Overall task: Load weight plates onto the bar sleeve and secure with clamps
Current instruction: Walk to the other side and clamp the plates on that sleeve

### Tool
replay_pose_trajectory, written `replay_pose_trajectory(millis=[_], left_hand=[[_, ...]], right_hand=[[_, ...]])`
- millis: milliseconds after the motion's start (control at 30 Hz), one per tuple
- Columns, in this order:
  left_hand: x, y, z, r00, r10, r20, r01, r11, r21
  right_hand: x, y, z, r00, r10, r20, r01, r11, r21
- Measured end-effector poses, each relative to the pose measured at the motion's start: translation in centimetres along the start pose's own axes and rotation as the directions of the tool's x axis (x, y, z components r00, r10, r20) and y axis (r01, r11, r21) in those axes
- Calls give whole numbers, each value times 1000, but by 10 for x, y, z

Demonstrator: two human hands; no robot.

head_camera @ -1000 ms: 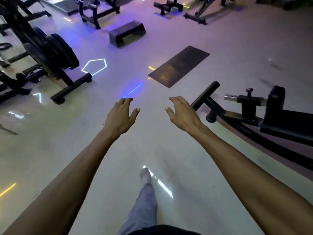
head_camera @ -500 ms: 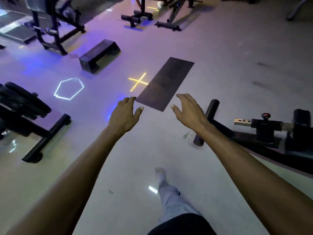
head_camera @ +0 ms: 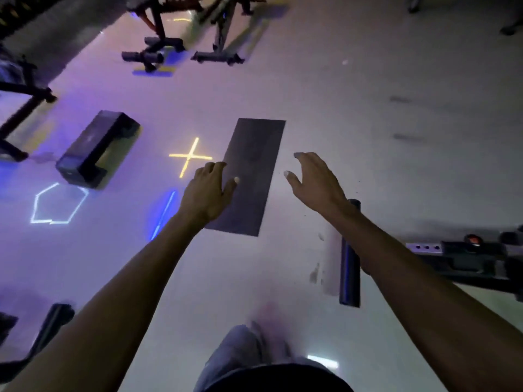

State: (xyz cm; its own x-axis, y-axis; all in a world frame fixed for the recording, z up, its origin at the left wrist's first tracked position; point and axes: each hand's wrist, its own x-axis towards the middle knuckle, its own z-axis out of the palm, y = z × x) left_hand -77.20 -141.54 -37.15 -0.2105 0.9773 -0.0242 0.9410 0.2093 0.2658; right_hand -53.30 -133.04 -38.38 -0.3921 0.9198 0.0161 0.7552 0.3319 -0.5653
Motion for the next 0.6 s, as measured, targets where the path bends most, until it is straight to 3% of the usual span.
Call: replay_pose_trajectory(millis=[300, 500, 600], left_hand=[[302, -2, 17, 974, 218, 68, -212, 974, -80], [501, 73, -7, 902, 423, 79, -414, 903, -115], [589, 126, -1, 835, 544, 87, -532, 837, -128]], right_hand=[[220, 48, -5, 979, 175, -106, -182, 982, -57], [359, 105, -68, 910, 344, -231, -363, 931, -42], [418, 147, -108, 861, 408, -303, -439, 897, -41]])
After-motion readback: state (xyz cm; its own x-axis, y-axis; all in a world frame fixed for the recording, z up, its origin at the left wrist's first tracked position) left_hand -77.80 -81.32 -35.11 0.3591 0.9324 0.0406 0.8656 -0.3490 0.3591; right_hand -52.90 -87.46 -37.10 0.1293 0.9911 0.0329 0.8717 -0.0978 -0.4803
